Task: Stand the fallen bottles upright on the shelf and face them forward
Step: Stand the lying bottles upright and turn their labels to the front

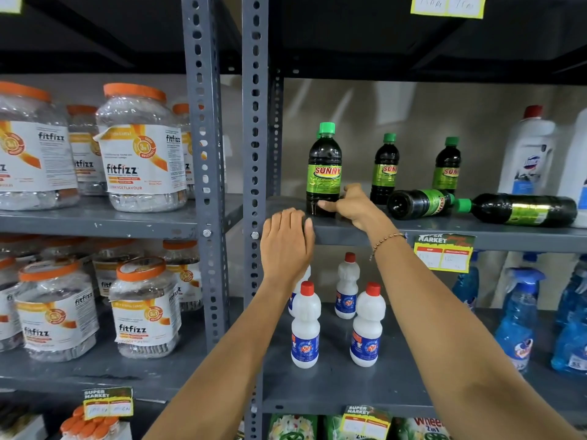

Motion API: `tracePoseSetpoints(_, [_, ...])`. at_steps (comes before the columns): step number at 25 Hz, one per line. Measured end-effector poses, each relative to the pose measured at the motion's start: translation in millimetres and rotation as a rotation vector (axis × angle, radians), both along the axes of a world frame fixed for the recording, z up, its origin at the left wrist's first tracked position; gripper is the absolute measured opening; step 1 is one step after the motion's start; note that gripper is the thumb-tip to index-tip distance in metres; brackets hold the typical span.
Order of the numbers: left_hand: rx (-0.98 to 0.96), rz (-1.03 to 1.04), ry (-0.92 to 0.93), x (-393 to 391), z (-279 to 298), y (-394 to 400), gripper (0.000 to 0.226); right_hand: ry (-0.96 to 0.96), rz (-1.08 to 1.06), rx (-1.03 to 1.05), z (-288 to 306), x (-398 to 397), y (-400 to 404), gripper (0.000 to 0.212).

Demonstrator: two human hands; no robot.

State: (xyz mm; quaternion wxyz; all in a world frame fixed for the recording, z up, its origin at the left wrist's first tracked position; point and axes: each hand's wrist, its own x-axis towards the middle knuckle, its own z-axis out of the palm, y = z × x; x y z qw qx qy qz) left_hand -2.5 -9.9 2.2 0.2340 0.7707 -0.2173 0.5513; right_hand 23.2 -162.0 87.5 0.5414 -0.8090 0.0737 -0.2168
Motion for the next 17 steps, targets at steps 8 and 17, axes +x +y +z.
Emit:
tracePoseSetpoints(8, [-0.15, -0.44, 1.06, 10, 101, -18, 0.066, -0.024, -0.025, -0.041, -3, 4, -22, 0.031])
tracePoseSetpoints(17, [-0.103, -0.446, 1.001, 43, 90, -20, 0.04, -0.009, -0.028, -0.066, -4, 2, -18, 0.03])
